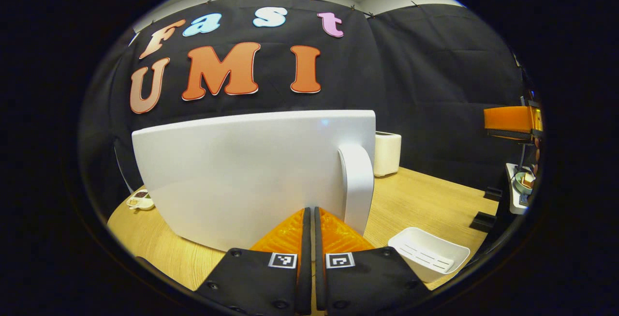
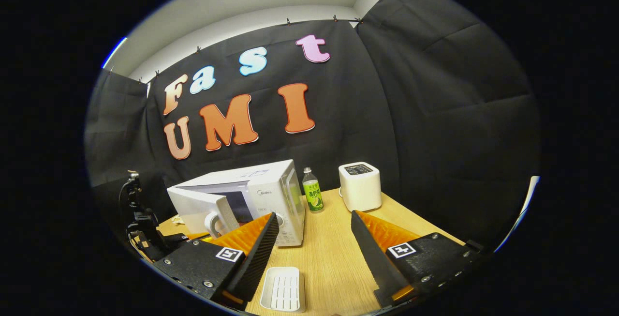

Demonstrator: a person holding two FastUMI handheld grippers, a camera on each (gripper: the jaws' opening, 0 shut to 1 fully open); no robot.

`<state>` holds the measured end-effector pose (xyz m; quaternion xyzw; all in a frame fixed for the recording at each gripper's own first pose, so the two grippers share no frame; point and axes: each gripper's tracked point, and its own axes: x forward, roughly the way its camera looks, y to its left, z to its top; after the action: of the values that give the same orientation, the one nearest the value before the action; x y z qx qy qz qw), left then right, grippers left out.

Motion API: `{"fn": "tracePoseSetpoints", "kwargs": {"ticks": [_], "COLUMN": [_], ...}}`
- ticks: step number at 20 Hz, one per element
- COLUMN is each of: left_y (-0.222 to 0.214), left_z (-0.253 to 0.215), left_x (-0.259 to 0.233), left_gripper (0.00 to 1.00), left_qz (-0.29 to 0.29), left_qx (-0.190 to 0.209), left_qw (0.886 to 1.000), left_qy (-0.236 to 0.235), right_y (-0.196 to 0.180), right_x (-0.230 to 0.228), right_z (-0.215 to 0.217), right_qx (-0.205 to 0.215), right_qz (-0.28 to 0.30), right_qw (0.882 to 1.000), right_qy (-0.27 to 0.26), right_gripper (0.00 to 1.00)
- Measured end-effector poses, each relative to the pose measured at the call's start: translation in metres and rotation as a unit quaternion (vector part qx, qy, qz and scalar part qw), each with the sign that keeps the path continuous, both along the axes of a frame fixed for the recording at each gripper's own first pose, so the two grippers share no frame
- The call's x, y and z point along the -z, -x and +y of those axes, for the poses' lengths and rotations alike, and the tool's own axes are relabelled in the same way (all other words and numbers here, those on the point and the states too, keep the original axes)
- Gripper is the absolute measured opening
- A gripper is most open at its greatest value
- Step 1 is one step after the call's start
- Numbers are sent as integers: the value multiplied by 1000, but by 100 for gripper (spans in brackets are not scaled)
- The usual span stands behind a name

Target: Open the microwave oven with the left hand, put the food in, and close the microwave oven.

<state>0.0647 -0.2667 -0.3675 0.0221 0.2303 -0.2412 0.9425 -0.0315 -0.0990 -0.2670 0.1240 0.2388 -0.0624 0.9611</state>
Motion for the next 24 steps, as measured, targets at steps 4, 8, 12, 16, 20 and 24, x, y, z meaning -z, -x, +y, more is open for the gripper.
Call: {"fn": "tracePoseSetpoints", "kwargs": {"ticks": [4, 8, 12, 16, 20, 24], "left_y": [-24, -50, -61, -68, -68, -61], "left_z": [-10, -17, -26, -25, -14, 8], "left_x": [14, 32, 39, 45, 32, -41], "left_gripper": [8, 8, 8, 8, 7, 24], "left_qz": [8, 21, 31, 34, 17, -43], "left_qx": [-20, -48, -62, -77, -75, -68], "left_qw": [1000, 999, 998, 996, 996, 996], "left_qy": [-10, -16, -10, -22, -42, -28], "right_y": [-2, -6, -8, -10, -9, -16], "right_x": [0, 0, 0, -2, -8, -25], "right_z": [-2, -9, -16, -14, -7, 3], "right_qx": [-8, -13, -12, -14, -19, -25], "right_qz": [-5, -11, -12, -12, -13, -24], "right_qw": [1000, 1000, 999, 999, 999, 998], "right_qy": [3, 20, 33, 34, 35, 47], "right_gripper": [93, 93, 93, 94, 93, 93]}}
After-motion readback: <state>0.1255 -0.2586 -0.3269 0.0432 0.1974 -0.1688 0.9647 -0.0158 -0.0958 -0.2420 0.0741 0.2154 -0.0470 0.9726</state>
